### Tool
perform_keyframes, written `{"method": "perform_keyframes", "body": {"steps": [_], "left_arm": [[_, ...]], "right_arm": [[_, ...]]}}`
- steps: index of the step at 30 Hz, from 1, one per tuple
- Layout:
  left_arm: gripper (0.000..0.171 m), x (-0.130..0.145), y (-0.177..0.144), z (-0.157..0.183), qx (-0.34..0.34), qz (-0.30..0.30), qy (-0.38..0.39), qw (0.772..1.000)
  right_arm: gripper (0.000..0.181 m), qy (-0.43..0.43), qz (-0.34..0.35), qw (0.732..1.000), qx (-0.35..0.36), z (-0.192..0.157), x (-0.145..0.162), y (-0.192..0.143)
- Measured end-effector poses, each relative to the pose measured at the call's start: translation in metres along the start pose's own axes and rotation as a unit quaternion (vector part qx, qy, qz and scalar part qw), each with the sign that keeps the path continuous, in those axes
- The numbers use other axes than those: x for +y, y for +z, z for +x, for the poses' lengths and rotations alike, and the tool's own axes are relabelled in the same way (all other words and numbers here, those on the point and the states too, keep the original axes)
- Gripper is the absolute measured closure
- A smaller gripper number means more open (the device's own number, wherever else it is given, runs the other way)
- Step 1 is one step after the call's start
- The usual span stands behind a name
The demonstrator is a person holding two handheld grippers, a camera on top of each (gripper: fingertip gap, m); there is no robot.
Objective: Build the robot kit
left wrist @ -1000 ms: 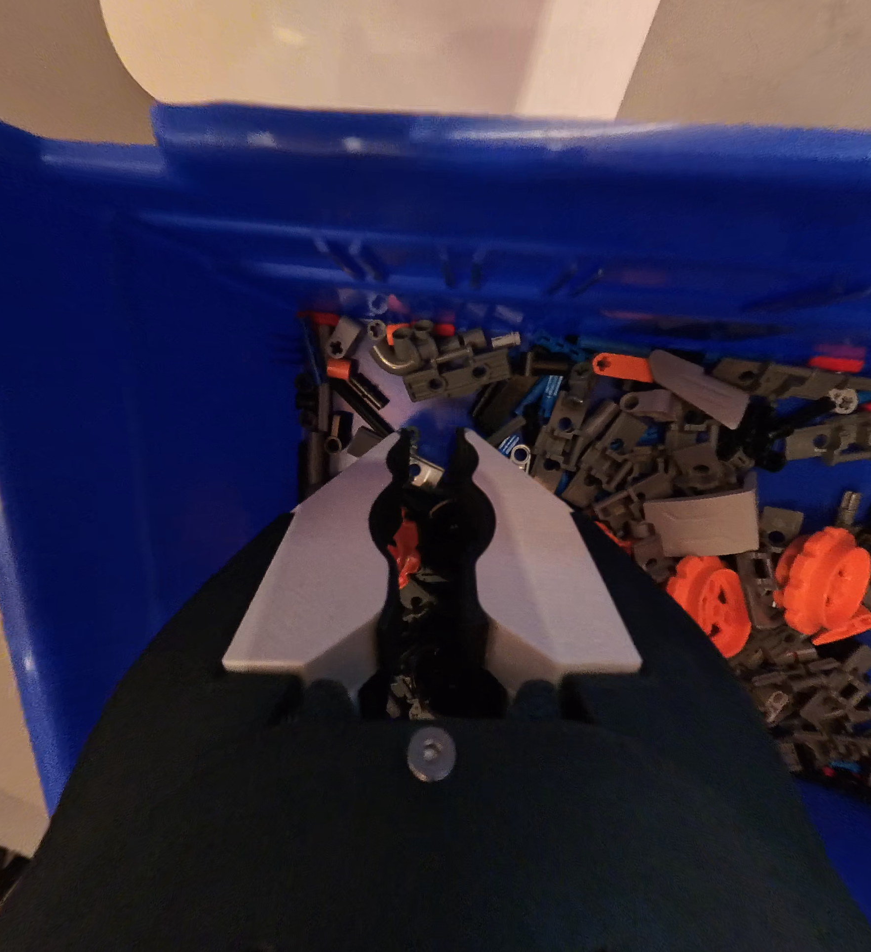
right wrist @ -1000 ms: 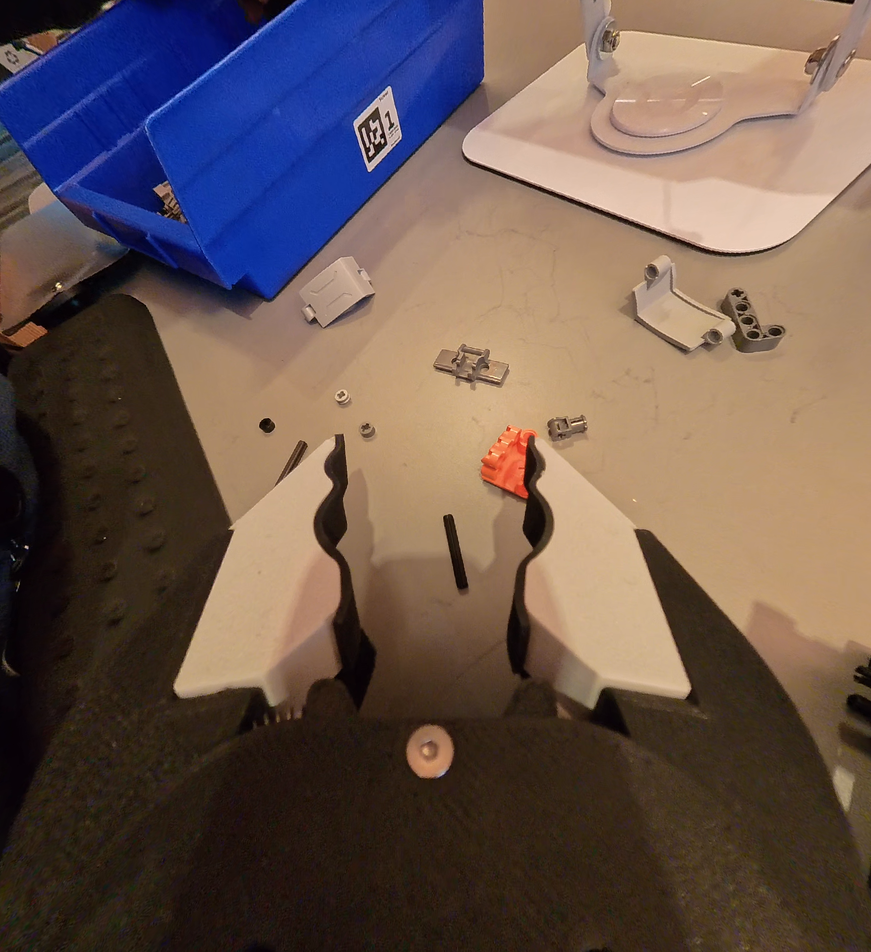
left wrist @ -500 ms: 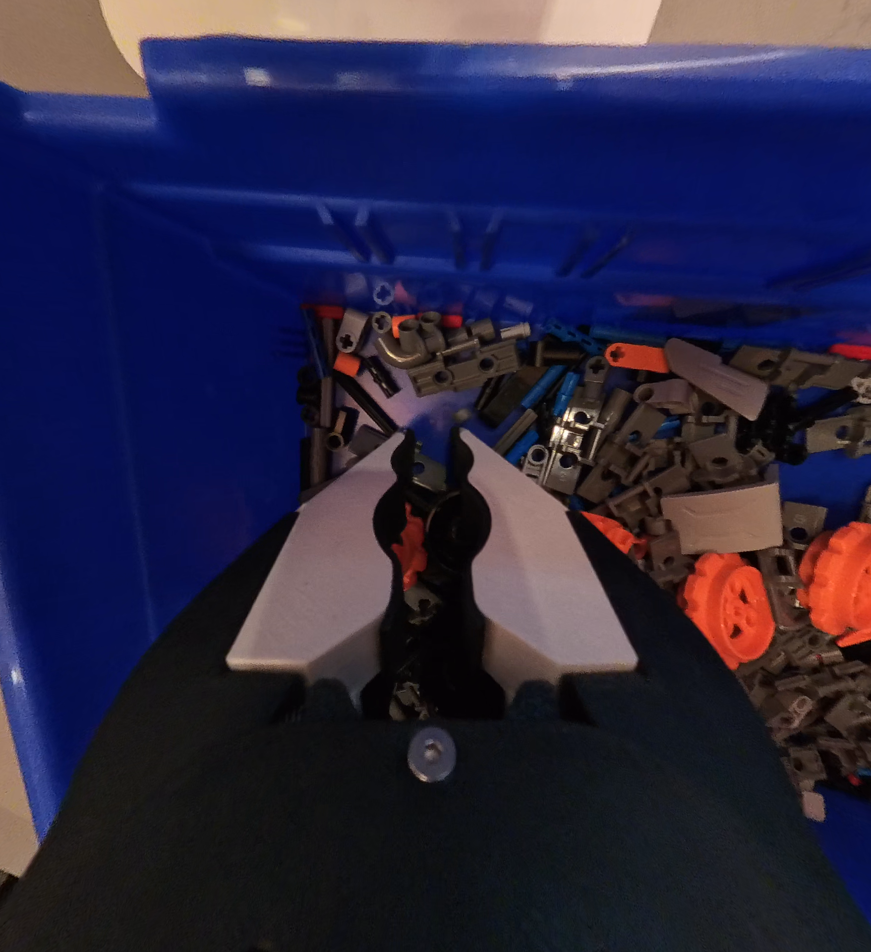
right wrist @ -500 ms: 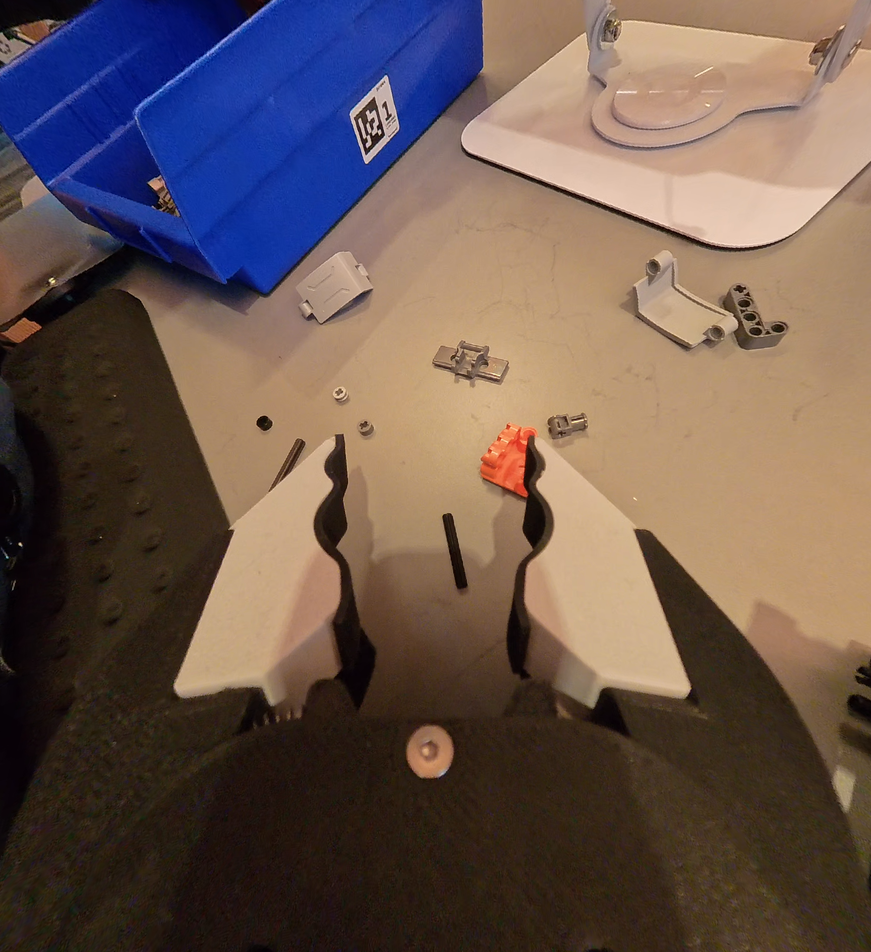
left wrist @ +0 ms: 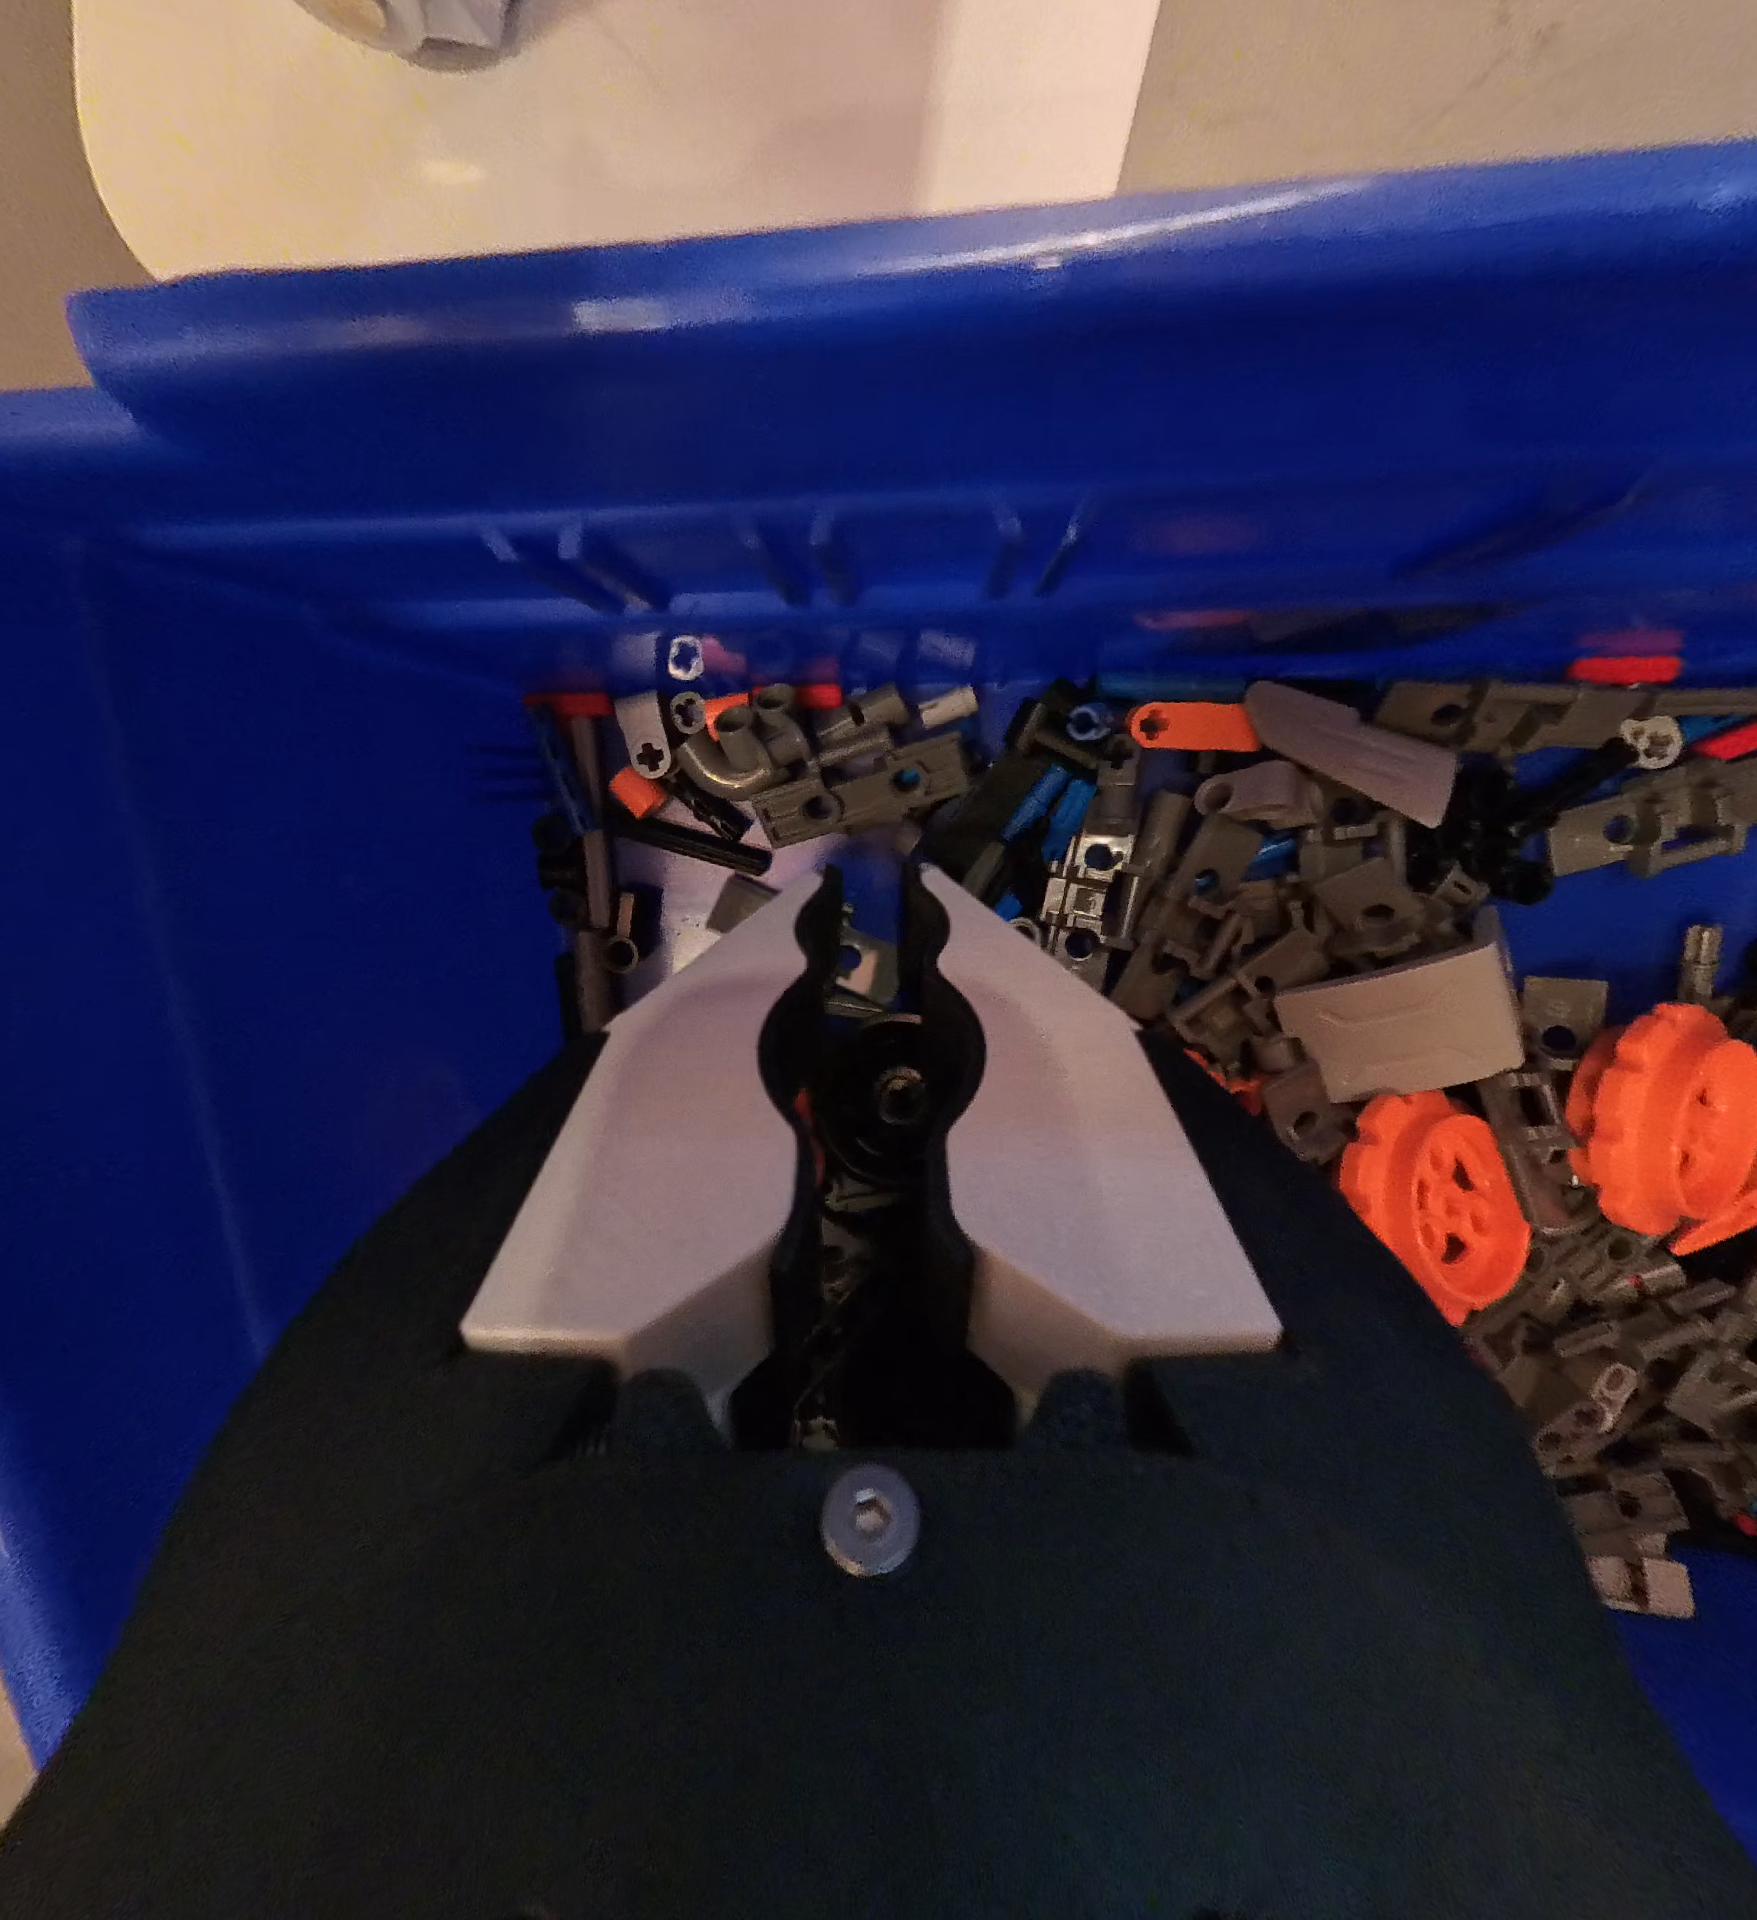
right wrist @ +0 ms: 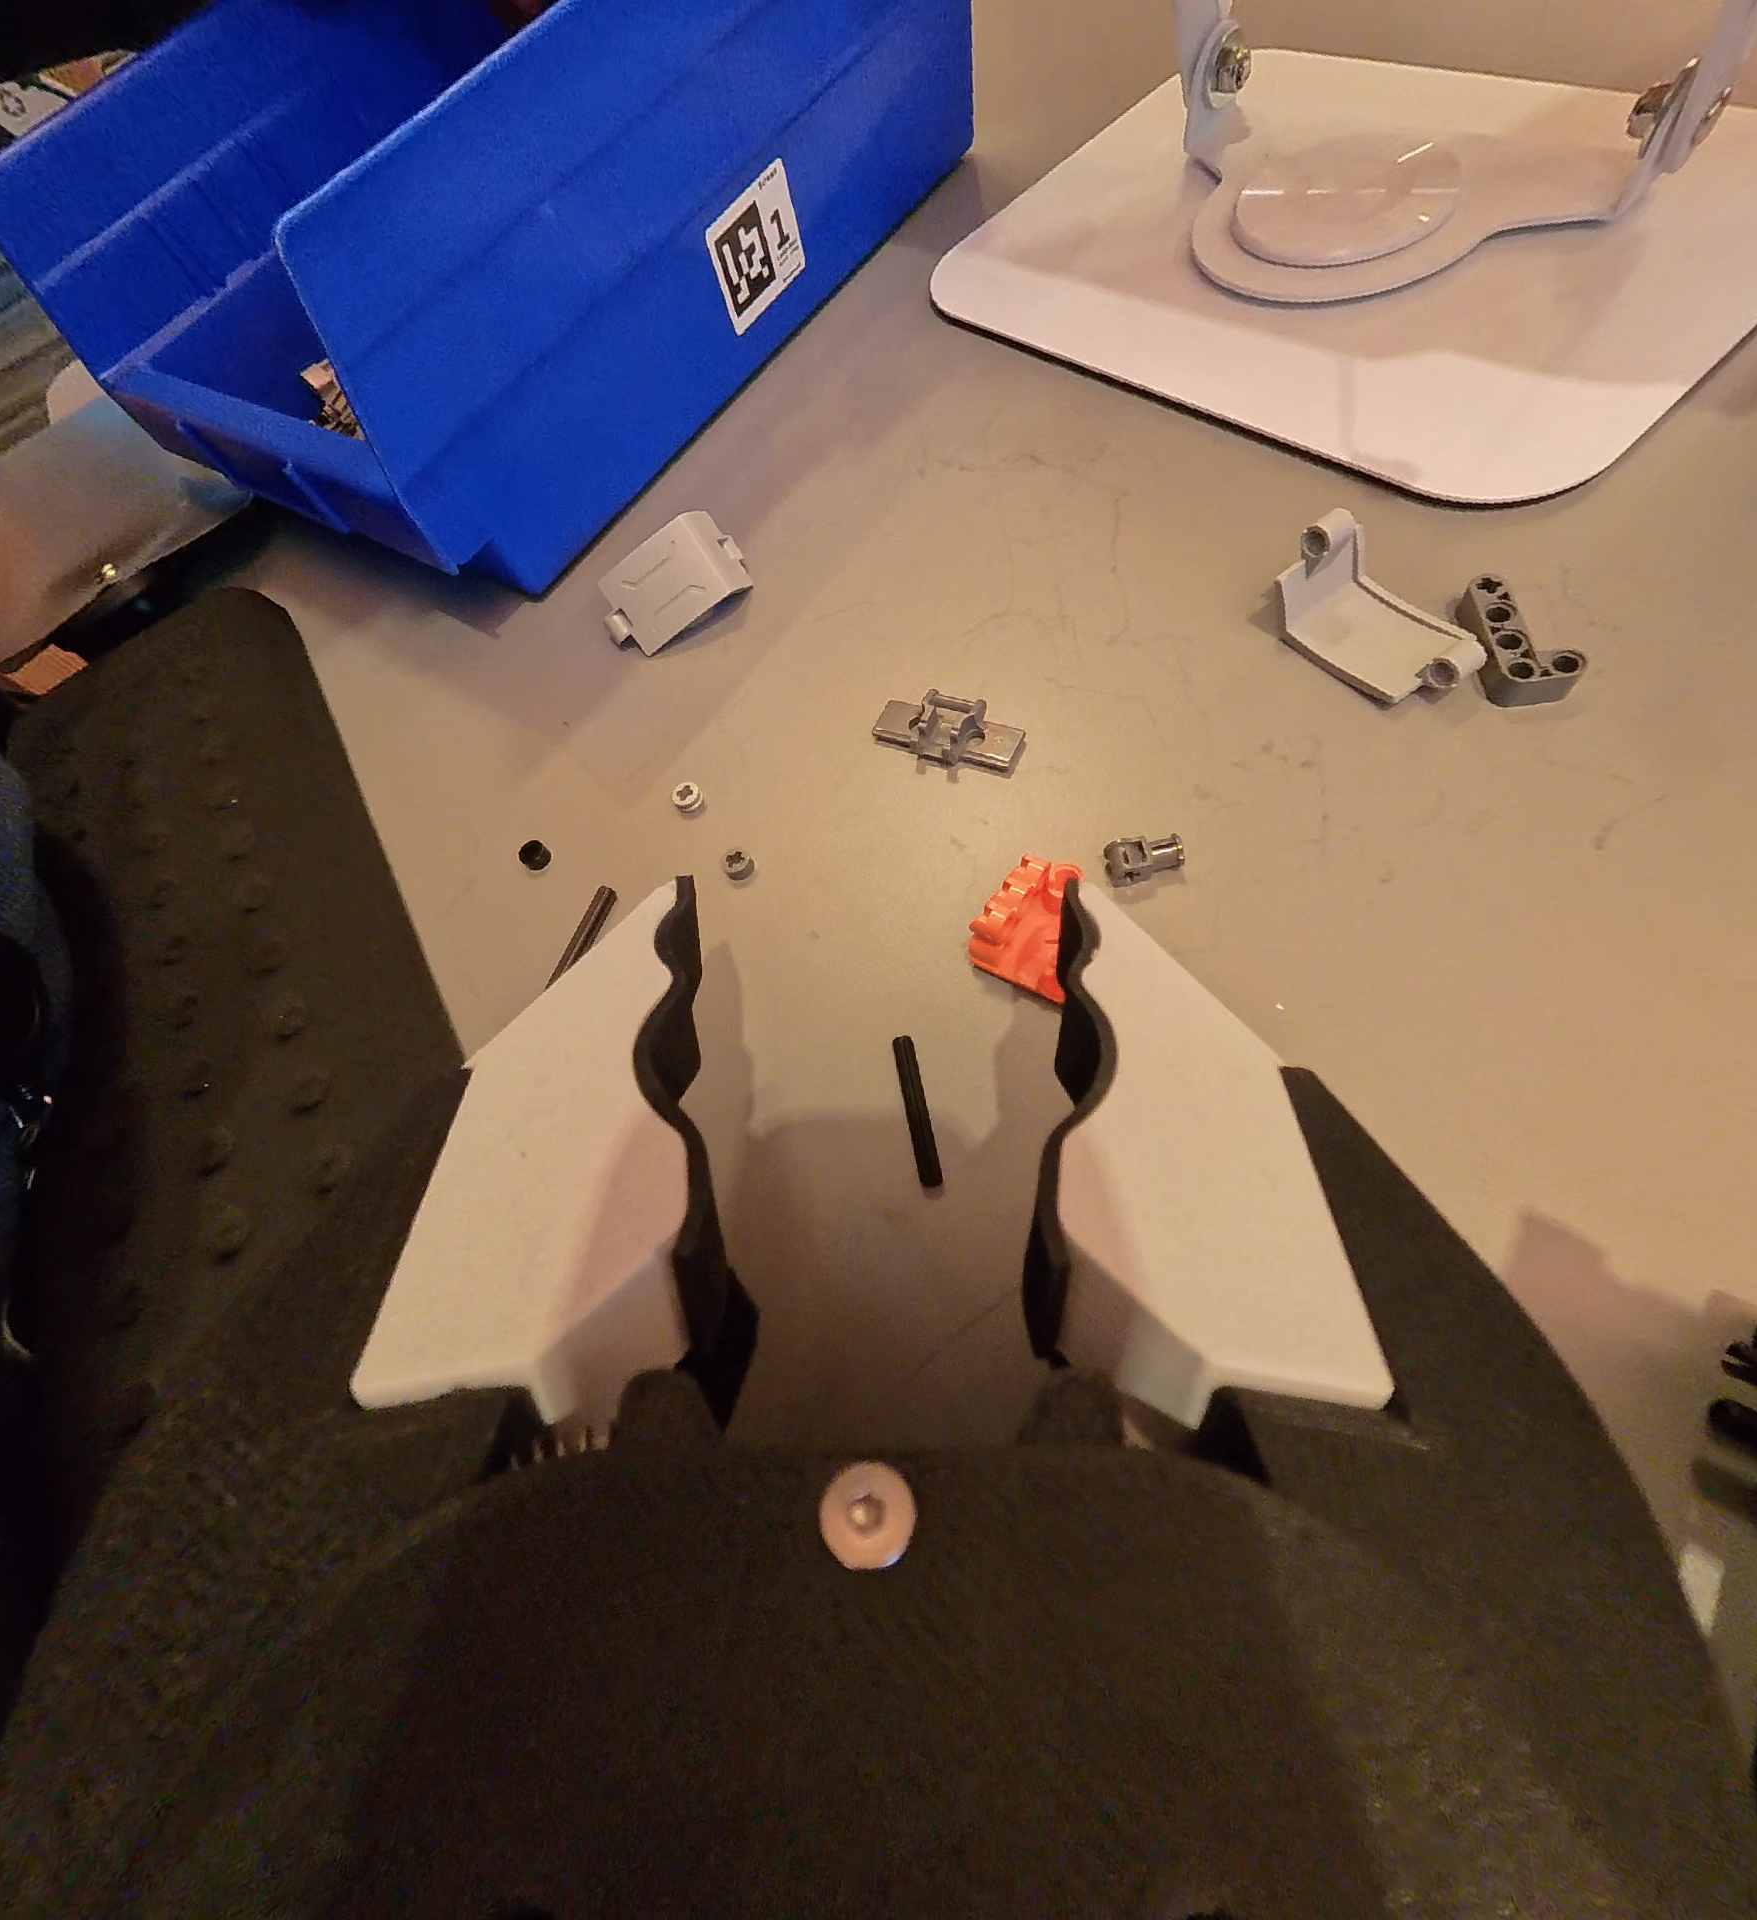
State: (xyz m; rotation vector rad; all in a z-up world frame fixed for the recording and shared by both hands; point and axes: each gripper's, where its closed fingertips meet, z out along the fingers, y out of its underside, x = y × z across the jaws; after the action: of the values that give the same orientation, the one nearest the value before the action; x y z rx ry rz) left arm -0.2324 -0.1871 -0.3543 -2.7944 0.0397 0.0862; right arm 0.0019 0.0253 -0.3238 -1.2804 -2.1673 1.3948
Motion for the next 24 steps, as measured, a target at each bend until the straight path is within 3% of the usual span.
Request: {"method": "perform_keyframes", "body": {"steps": [16, 21, 24], "left_arm": [[0.170, -0.009, 0.000, 0.005, 0.010, 0.014, 0.030, 0.999], [0.170, -0.008, -0.027, 0.015, 0.015, -0.003, 0.013, 1.000], [0.170, -0.010, -0.051, 0.036, 0.058, -0.016, -0.002, 0.998]], "right_arm": [[0.114, -0.004, 0.003, 1.000, -0.002, -0.001, -0.001, 0.000], [0.114, -0.019, 0.008, 1.000, 0.001, -0.003, -0.002, 0.000], [0.114, -0.026, 0.026, 0.999, 0.004, -0.003, -0.007, -0.003]]}}
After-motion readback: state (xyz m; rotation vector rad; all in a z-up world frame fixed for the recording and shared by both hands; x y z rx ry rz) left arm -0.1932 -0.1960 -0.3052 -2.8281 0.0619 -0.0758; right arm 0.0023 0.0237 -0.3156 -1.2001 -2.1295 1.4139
